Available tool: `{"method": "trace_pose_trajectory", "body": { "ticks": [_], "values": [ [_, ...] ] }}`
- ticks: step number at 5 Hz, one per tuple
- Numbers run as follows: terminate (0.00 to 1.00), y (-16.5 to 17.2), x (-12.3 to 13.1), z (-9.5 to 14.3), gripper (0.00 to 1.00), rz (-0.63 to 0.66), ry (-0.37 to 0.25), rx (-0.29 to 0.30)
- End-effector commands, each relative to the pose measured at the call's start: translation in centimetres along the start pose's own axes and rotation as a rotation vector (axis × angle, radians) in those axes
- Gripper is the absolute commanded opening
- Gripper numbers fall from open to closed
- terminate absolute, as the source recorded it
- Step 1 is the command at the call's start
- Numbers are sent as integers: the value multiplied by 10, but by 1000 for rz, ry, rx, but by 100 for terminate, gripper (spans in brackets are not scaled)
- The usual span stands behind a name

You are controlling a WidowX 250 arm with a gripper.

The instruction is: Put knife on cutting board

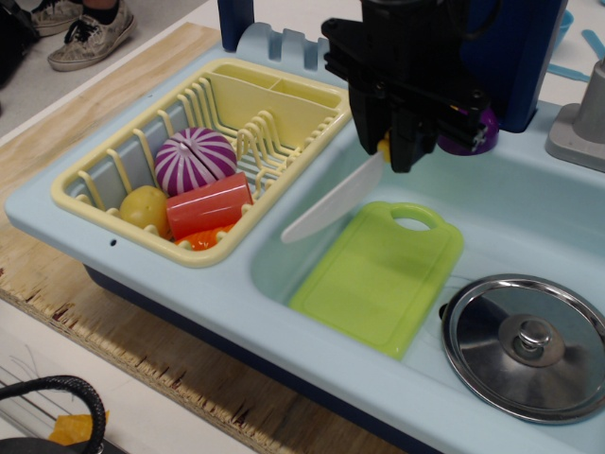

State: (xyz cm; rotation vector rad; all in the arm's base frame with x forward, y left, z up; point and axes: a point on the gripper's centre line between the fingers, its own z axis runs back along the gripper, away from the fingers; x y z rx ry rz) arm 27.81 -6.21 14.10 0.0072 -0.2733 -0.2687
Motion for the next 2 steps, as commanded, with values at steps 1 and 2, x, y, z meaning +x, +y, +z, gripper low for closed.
{"method": "trace_pose_trajectory", "body": {
  "ticks": [1,2],
  "values": [
    [0,-6,5,-2,0,31,-11,-28],
    [100,-10,-5,-6,0,67,16,-47]
  ]
}}
